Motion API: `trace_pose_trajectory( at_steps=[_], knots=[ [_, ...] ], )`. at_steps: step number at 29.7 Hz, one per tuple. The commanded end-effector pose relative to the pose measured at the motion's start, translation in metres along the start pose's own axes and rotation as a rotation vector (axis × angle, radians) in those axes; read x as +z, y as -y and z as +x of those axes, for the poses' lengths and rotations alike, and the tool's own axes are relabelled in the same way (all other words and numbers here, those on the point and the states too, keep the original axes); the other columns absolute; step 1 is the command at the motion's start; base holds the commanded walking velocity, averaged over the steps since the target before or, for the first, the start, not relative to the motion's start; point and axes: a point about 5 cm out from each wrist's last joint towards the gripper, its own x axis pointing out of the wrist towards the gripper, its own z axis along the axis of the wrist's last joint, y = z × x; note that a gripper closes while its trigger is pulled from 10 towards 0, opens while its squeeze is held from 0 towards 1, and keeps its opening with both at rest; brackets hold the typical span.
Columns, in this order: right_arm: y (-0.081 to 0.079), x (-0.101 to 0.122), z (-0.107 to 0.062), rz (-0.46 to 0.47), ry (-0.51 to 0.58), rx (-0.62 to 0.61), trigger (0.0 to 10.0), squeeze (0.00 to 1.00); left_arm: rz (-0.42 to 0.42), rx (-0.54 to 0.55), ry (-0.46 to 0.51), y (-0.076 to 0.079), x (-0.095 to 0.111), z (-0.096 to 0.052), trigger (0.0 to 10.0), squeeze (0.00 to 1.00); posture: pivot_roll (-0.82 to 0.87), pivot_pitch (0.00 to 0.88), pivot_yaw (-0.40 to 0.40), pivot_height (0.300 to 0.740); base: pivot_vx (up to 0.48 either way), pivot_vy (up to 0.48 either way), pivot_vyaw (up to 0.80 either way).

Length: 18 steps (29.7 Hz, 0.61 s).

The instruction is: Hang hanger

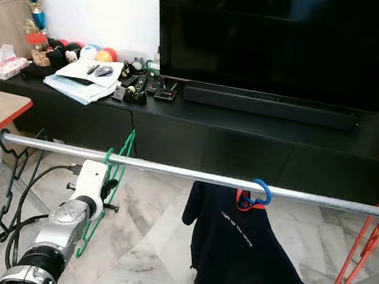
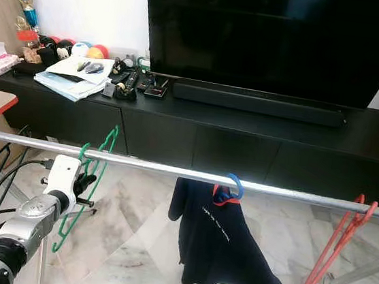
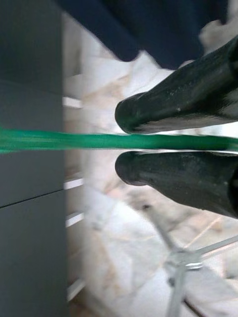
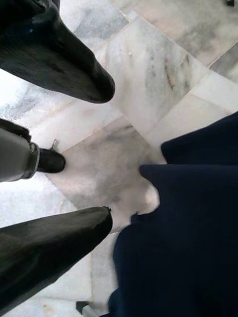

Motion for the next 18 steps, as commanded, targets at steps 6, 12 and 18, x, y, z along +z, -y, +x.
trace_pose_trajectory(
  at_steps=[6,12,18],
  knots=[
    [0.002,0.000,0.000,0.007,-0.009,-0.003,10.0,0.00,-0.004,-0.011,0.026,-0.003,0.000,-0.004,10.0,1.00,0.07,0.023,0.033,0.740,0.000,0.000,0.00],
    [0.004,0.000,0.000,0.002,-0.010,-0.002,10.0,0.00,-0.014,0.000,0.064,-0.008,0.005,-0.009,10.0,1.00,0.07,0.018,0.033,0.740,0.000,0.000,0.00],
    [0.004,0.000,0.000,0.002,-0.010,-0.002,10.0,0.00,-0.025,-0.045,0.124,-0.006,0.009,-0.019,10.0,1.00,0.07,0.015,0.034,0.740,0.000,0.000,0.00]
  ],
)
